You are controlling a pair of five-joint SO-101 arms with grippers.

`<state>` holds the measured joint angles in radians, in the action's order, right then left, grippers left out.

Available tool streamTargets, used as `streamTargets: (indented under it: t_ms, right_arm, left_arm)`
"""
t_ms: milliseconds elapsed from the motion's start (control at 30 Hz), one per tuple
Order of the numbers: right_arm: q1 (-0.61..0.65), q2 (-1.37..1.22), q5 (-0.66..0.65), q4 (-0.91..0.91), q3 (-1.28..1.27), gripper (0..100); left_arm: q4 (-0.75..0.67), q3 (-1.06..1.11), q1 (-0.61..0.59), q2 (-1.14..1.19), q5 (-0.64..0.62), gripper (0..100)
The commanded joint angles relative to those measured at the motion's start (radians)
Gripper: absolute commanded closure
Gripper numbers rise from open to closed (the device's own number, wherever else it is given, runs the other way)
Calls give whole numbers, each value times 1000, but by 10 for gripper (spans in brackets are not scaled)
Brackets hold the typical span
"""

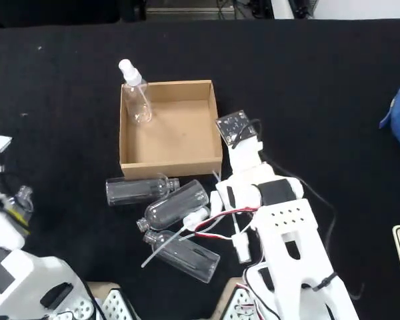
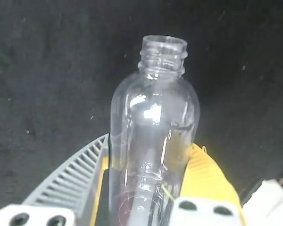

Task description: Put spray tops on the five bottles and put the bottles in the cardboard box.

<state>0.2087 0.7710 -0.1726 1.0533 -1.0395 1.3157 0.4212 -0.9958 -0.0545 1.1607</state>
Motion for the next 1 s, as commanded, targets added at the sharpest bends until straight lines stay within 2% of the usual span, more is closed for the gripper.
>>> streamTargets:
  t_ms: [0, 200, 667, 967]
  right_arm:
    - [-20, 42, 0, -26, 2, 723]
    - [-20, 42, 0, -26, 2, 723]
    - [-18, 42, 0, -78, -30, 723]
    - [-18, 44, 0, -83, -31, 723]
  left_arm:
    - [12, -56, -47, -5, 83, 952]
    - [15, -47, -53, -5, 195, 776]
    - [6, -54, 127, -3, 195, 770]
    - [-222, 54, 145, -3, 127, 767]
